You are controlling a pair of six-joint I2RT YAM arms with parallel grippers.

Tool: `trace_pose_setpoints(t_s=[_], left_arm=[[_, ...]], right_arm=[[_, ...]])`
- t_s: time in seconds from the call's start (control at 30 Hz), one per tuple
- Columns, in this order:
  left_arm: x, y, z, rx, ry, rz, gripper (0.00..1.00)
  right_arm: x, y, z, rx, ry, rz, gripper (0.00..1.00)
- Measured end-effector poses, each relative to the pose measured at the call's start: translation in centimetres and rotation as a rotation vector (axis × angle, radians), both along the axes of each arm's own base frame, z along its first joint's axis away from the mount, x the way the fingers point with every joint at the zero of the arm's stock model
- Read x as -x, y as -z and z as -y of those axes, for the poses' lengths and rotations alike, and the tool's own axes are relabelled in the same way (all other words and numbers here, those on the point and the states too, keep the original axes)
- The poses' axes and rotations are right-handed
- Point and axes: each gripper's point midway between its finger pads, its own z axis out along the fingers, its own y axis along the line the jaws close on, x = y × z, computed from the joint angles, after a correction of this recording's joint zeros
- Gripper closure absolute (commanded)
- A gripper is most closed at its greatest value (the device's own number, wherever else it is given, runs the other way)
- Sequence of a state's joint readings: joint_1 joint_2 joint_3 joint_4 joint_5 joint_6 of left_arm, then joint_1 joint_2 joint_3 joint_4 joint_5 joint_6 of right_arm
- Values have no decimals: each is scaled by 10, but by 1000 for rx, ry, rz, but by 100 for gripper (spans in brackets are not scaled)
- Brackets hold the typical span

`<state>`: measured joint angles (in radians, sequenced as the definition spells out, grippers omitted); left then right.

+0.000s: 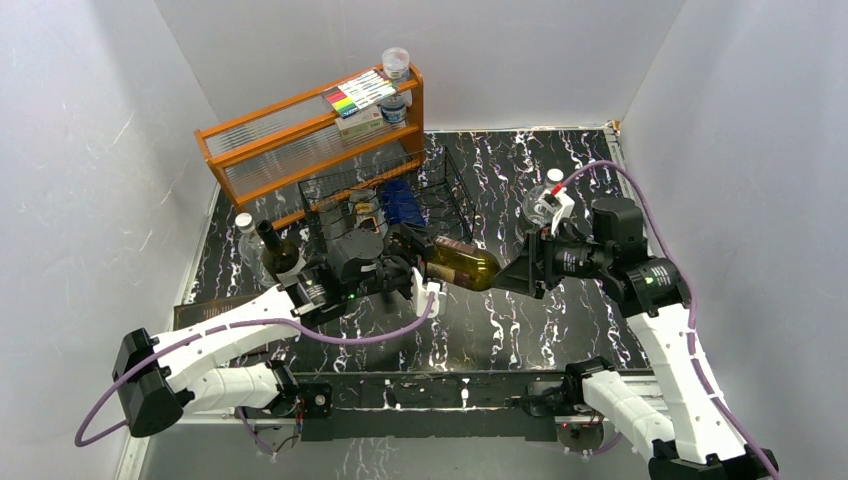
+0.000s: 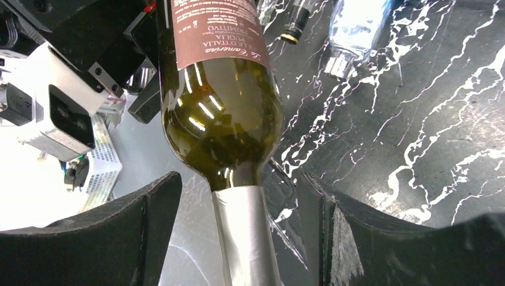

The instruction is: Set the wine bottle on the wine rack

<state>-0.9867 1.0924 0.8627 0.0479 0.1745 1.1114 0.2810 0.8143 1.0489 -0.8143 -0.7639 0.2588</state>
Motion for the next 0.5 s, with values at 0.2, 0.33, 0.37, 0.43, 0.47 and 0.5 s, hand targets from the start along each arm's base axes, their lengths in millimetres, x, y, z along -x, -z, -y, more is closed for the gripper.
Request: trace_pose_setpoints(t_s=[0.2,0.33,0.37,0.43,0.47,0.5], left_arm=[[-1,-3,6,-20,33,40,100],[0,-4,9,-24,52,51,100],[0,-5,10,-25,56,52,100],[0,-6,10,-30,62,59,100],[0,-5,9,-36,62,57,100],[0,-3,9,-41,61,55,100]], right_arm=[[8,4,-10,9,-61,-22,25],[12,6,-14,13,-90,-31,28],[13,8,-15,18,-95,-35,29],[14,10,-18,26,-104,-43,31],[14,11,-19,32,-109,-43,33],[16,13,-20,39,-115,-46,35]])
